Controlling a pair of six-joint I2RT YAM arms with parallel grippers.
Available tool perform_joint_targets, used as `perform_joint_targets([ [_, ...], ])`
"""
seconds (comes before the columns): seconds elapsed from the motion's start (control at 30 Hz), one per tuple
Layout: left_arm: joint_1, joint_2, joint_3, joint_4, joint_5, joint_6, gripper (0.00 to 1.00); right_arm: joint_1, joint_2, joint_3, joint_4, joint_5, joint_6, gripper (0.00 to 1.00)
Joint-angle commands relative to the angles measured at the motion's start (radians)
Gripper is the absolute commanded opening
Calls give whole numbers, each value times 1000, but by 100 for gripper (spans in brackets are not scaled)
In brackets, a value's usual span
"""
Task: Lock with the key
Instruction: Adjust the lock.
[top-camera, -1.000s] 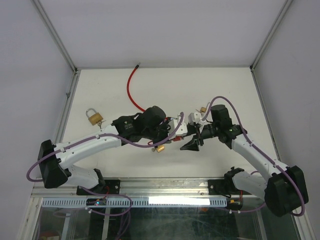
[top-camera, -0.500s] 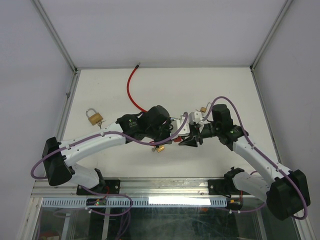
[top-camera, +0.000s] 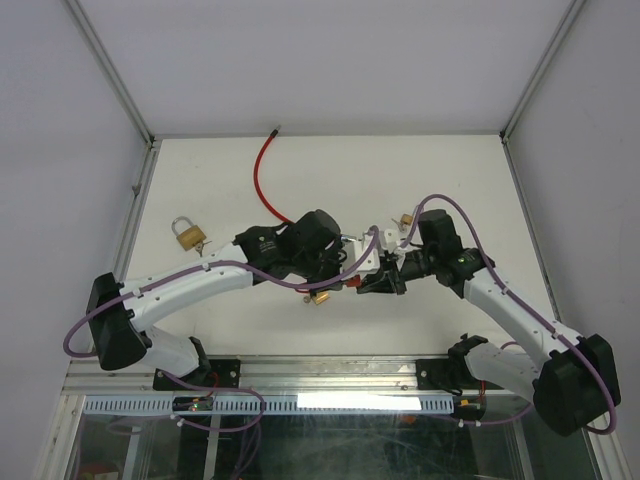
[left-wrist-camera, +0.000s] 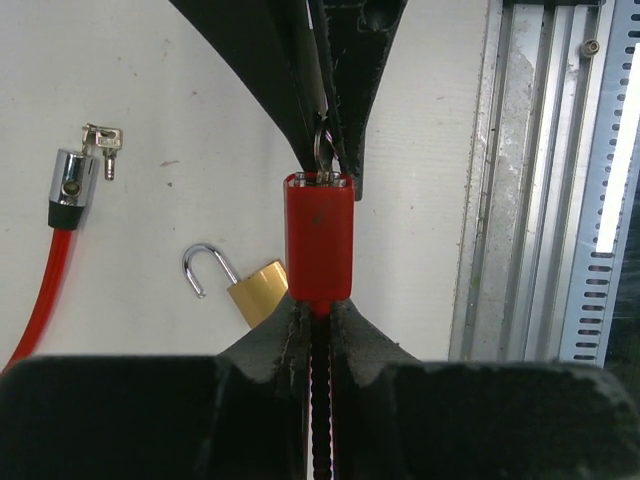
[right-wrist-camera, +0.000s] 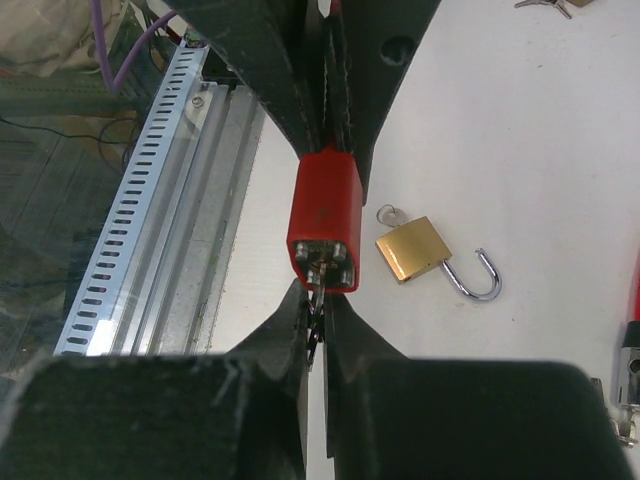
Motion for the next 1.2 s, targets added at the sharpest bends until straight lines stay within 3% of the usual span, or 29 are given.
perform_joint_targets([
  [0.0, -8, -24, 45, 56, 26, -25, 10, 10, -4, 70, -32, 18, -56, 0],
  [0.23, 19, -172, -143, 263, 115, -94, 30, -40, -36, 68, 51, -98, 79, 0],
  [0.47, 47, -299, -269, 373, 77, -138, 59, -62, -51, 65, 52, -149, 87, 0],
  [0.6, 61, -348, -342, 467, 60, -163, 62, -62, -50, 63, 41, -157, 72, 0],
  [0.87, 64, -262, -330, 480, 91, -147, 32, -63, -45, 63, 25, -177, 57, 0],
  [0.97, 66, -253, -327, 478, 114, -136, 4, -62, -43, 64, 10, -170, 39, 0],
  [1.0, 67, -256, -328, 477, 119, -131, 0, -62, -42, 66, 3, -163, 29, 0],
  [1.17, 68, -281, -342, 478, 137, -120, 0, -62, -26, 75, -34, -141, -9, 0],
])
